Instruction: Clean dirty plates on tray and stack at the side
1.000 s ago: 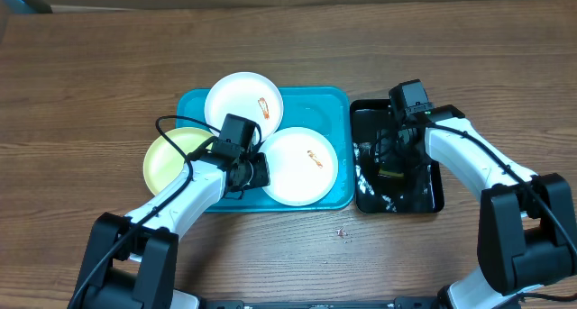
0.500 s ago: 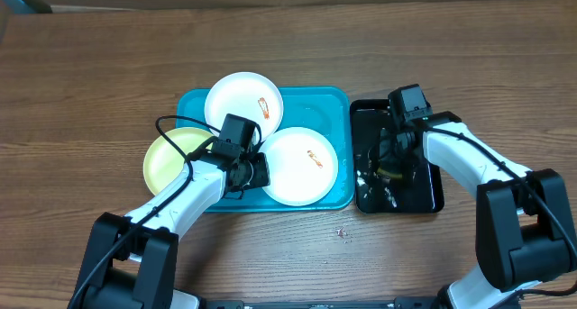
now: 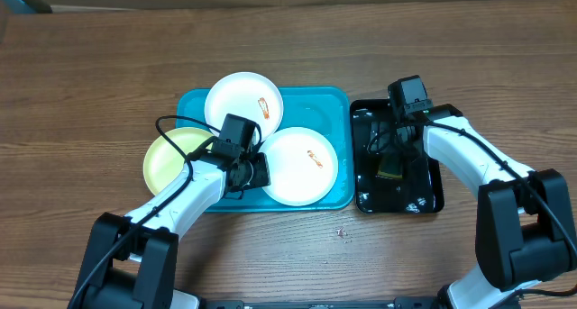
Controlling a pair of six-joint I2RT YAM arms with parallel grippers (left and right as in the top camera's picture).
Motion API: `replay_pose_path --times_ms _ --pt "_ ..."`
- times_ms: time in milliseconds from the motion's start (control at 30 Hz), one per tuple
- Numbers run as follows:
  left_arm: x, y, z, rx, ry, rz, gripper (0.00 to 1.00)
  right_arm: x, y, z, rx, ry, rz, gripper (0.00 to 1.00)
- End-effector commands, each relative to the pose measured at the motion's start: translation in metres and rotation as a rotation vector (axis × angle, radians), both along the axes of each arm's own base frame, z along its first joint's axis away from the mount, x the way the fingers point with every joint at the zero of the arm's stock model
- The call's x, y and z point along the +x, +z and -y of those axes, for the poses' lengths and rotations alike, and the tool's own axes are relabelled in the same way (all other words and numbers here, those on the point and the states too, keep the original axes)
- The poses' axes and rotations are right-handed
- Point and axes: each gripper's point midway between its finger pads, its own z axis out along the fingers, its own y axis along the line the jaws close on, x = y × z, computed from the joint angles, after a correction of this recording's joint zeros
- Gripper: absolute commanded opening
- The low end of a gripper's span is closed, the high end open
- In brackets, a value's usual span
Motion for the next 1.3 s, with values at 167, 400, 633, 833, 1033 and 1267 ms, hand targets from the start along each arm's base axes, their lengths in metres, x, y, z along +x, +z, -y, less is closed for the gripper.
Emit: replay_pose_path --times_ms 167,400,633,833,1033,1267 --pt "-0.002 -0.003 0.002 0.000 -0.012 -0.006 0.48 0.001 -0.014 0.005 -0.014 -0.016 0.034 0.63" --pt "-0.002 -0.003 0.002 0.000 -0.012 -0.005 0.53 0.000 -0.015 0.003 0.002 -0.011 0.035 0.21" --pt "-0.002 -0.003 0.002 0.000 -0.012 -0.005 0.55 0.002 0.024 0.001 -0.001 -0.007 -0.021 0.80" --pt "-0.002 -0.003 0.002 0.000 -0.012 -0.005 0.54 -0.026 0.018 0.006 -0.023 -0.008 -0.135 0.80" --pt "0.001 -0.003 -0.003 0.027 -0.002 0.010 0.41 -0.037 -0.005 0.009 -0.024 -0.009 -0.141 0.76" --pt "0.002 -0.003 -0.003 0.031 0.000 0.012 0.15 -0.040 -0.011 -0.010 0.092 -0.005 -0.146 1.00"
